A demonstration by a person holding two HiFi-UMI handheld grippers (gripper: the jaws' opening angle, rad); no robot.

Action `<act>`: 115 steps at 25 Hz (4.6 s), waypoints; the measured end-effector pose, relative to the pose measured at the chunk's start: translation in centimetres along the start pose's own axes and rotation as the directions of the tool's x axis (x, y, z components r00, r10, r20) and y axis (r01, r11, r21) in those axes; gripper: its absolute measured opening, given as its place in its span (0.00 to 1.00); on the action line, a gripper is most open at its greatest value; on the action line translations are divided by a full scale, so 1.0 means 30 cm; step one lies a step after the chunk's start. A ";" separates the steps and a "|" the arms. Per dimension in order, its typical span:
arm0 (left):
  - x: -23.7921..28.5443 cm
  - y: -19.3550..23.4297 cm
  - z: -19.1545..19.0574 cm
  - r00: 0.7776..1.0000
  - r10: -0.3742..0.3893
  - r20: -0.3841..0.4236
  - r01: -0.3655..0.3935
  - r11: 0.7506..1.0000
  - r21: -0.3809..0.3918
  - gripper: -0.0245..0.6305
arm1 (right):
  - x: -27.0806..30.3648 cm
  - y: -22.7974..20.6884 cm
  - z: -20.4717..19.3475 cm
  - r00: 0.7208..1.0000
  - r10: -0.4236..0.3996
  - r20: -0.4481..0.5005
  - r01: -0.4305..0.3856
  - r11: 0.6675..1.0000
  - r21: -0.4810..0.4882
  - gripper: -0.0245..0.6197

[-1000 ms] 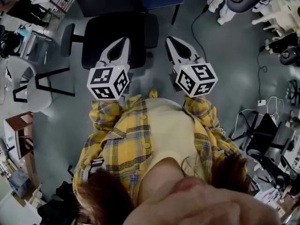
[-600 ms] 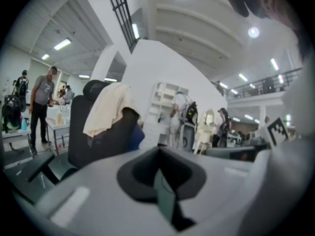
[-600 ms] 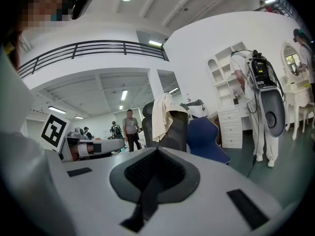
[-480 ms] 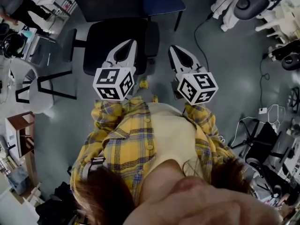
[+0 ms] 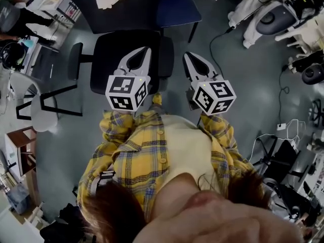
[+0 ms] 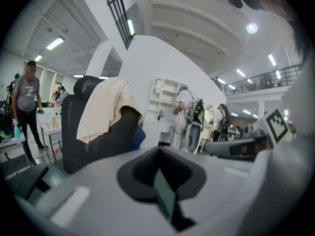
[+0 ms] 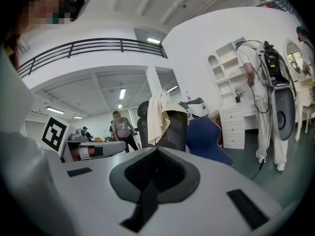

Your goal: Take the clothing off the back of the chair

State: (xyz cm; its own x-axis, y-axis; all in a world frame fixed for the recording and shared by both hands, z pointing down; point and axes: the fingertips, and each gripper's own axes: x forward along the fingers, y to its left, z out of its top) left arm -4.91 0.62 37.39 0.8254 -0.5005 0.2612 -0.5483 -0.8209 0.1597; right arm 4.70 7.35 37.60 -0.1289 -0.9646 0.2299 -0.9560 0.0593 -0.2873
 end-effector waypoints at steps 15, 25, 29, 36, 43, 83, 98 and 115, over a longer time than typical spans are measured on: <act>0.162 0.244 0.084 1.000 -0.006 0.000 0.006 0.998 0.055 0.04 | 0.341 -0.027 0.126 1.000 0.020 -0.023 -0.021 0.998 -0.051 0.06; 0.292 0.332 0.156 1.000 0.016 0.019 -0.018 0.993 0.118 0.04 | 0.481 -0.072 0.187 0.999 0.045 -0.024 -0.047 0.997 -0.067 0.06; 0.354 0.362 0.170 0.998 0.052 0.019 -0.054 0.992 0.115 0.04 | 0.549 -0.105 0.208 0.995 0.092 -0.033 -0.094 0.994 -0.064 0.06; 0.485 0.398 0.227 0.993 0.118 0.029 -0.121 0.987 0.109 0.04 | 0.672 -0.191 0.274 0.982 0.177 -0.060 -0.181 0.981 -0.066 0.06; 0.611 0.445 0.286 0.979 0.197 0.051 -0.202 0.972 0.117 0.04 | 0.791 -0.267 0.340 0.963 0.259 -0.080 -0.265 0.961 -0.077 0.06; 0.816 0.658 0.496 0.815 0.559 0.151 -0.570 0.729 0.379 0.31 | 1.037 -0.313 0.484 0.858 0.508 -0.081 -0.511 0.859 -0.022 0.06; 0.836 0.699 0.448 0.801 0.588 0.115 -0.572 0.693 0.439 0.34 | 1.036 -0.304 0.471 0.849 0.521 -0.092 -0.524 0.852 -0.005 0.06; 0.806 0.737 0.666 0.735 0.612 0.292 -0.673 0.609 0.419 0.44 | 1.037 -0.297 0.461 0.851 0.517 -0.093 -0.519 0.854 -0.004 0.06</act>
State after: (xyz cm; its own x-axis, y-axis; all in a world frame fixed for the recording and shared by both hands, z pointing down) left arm 5.61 -35.13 28.21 0.3106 -0.9505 0.0116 -0.8335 -0.2782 -0.4773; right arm 12.86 -26.72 34.46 -0.6285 -0.7662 0.1338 -0.7509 0.5528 -0.3613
